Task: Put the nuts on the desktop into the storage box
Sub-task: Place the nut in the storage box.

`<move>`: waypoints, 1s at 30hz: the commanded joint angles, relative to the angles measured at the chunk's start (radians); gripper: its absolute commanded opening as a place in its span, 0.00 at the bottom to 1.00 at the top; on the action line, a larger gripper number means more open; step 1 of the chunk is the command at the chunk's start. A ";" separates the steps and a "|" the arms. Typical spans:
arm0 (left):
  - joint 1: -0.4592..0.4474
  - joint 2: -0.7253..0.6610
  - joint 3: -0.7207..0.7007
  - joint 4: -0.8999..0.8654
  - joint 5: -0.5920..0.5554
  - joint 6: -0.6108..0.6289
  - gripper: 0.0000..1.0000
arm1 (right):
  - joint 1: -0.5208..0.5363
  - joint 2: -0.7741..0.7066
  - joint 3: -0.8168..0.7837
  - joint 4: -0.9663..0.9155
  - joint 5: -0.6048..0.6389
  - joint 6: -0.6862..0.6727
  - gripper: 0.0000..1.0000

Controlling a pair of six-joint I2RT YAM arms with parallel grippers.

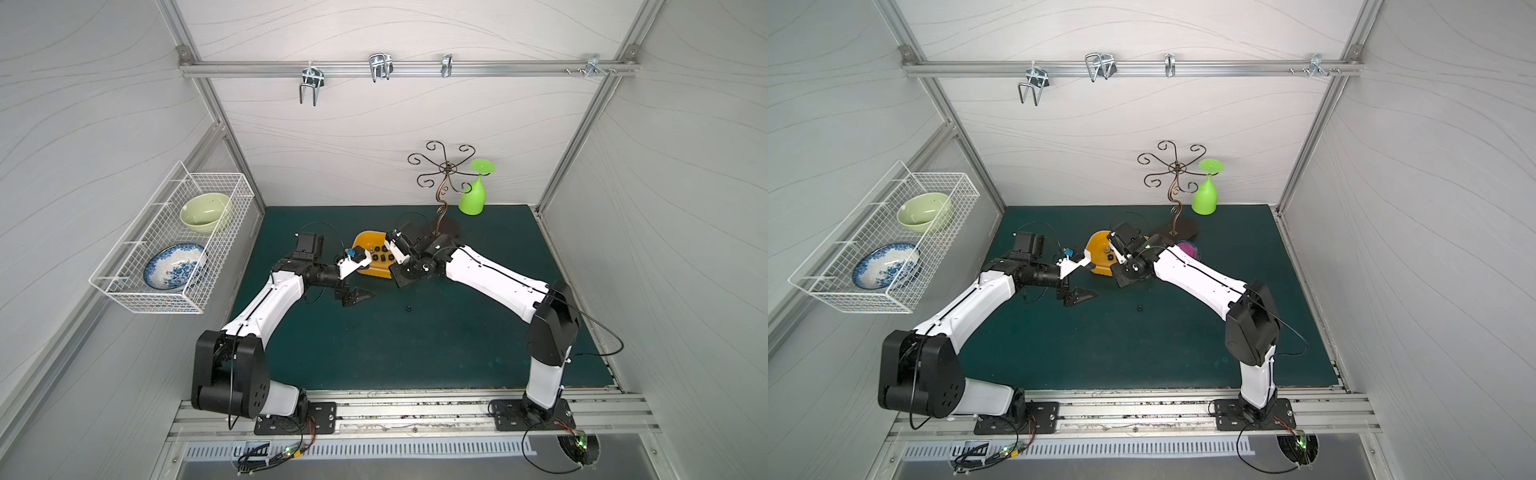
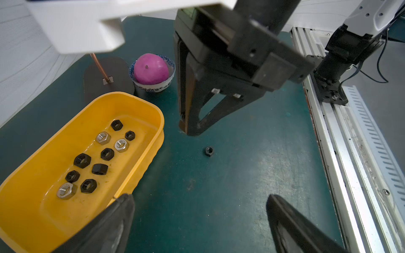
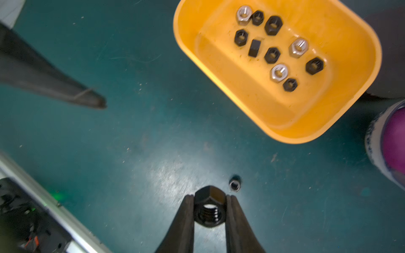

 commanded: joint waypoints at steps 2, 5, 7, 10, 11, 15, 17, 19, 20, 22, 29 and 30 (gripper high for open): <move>0.004 0.028 0.024 0.073 0.039 -0.068 0.98 | -0.044 0.085 0.071 0.008 0.026 -0.024 0.18; 0.003 0.031 0.015 0.075 0.043 -0.073 0.99 | -0.065 0.128 0.101 0.039 0.021 -0.024 0.18; 0.005 0.034 0.009 0.077 0.031 -0.071 0.99 | -0.076 0.161 0.129 0.061 0.030 -0.029 0.18; 0.004 0.041 0.004 0.076 0.019 -0.072 0.98 | -0.090 0.233 0.197 0.069 0.042 -0.040 0.16; 0.004 0.044 0.004 0.074 0.017 -0.072 0.98 | -0.093 0.257 0.216 0.075 0.048 -0.045 0.16; 0.004 0.042 -0.004 0.068 0.008 -0.063 0.98 | -0.104 0.336 0.284 0.091 0.060 -0.070 0.15; 0.006 0.041 -0.009 0.067 -0.001 -0.059 0.98 | -0.110 0.373 0.313 0.095 0.061 -0.083 0.15; 0.006 0.039 -0.015 0.067 -0.005 -0.056 0.98 | -0.115 0.397 0.327 0.104 0.047 -0.095 0.15; 0.008 0.039 -0.017 0.066 -0.004 -0.055 0.99 | -0.117 0.410 0.334 0.105 0.040 -0.102 0.14; 0.009 0.035 -0.019 0.064 -0.003 -0.052 0.99 | -0.117 0.423 0.338 0.098 0.036 -0.104 0.13; 0.013 0.034 -0.031 0.078 -0.014 -0.054 0.99 | -0.127 0.427 0.295 0.109 0.062 -0.115 0.13; 0.013 0.036 -0.033 0.085 -0.016 -0.061 0.99 | -0.130 0.430 0.294 0.110 0.061 -0.114 0.13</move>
